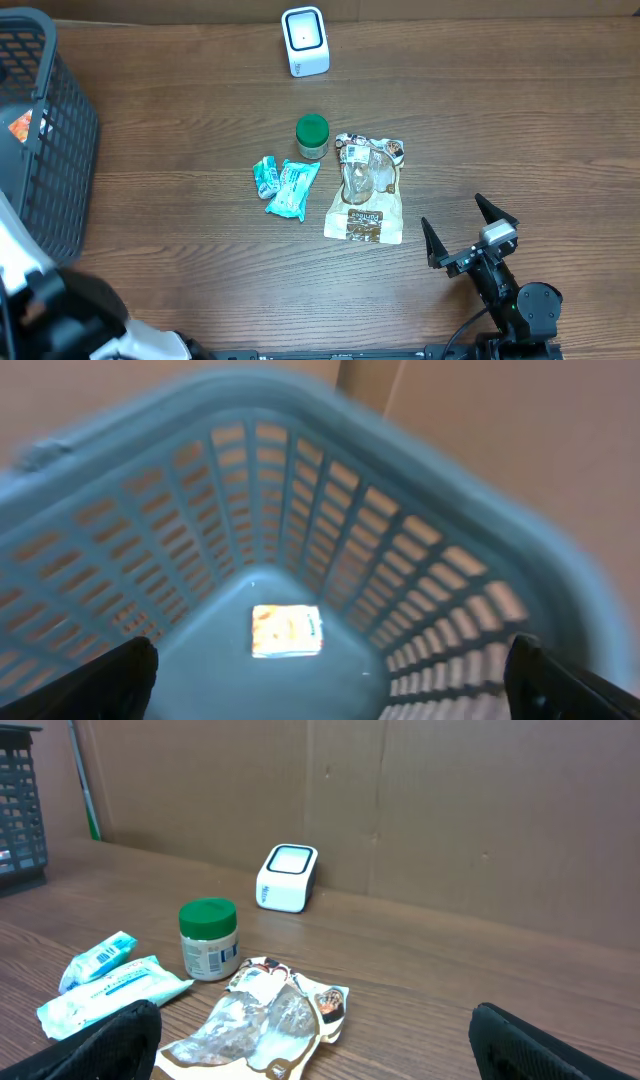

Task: Scan the item barcode
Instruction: 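Withdraw the left gripper back over the grey basket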

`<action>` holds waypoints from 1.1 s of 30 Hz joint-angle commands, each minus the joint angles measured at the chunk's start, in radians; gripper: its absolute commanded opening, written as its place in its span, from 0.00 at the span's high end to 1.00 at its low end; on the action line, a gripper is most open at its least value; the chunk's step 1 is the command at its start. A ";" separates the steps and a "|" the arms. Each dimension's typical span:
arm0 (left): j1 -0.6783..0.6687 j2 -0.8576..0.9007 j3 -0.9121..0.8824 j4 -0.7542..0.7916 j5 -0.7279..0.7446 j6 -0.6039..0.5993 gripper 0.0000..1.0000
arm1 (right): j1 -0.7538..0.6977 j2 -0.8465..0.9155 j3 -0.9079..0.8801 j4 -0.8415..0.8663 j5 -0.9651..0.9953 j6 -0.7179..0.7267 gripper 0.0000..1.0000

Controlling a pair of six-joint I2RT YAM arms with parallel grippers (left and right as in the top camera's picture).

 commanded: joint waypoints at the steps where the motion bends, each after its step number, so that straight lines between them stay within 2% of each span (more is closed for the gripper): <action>1: 0.004 0.081 0.071 -0.003 -0.048 0.054 0.09 | -0.001 -0.012 -0.012 0.007 -0.006 0.007 0.00; 10: 0.013 0.299 0.071 0.019 -0.070 0.146 0.11 | -0.001 -0.012 -0.012 0.007 -0.006 0.007 0.00; 18: 0.012 0.438 0.071 0.105 -0.058 0.306 0.09 | -0.001 -0.012 -0.012 0.007 -0.006 0.007 0.00; 33: 0.012 0.595 0.070 0.200 -0.033 0.397 0.19 | -0.001 -0.012 -0.012 0.007 -0.006 0.007 0.00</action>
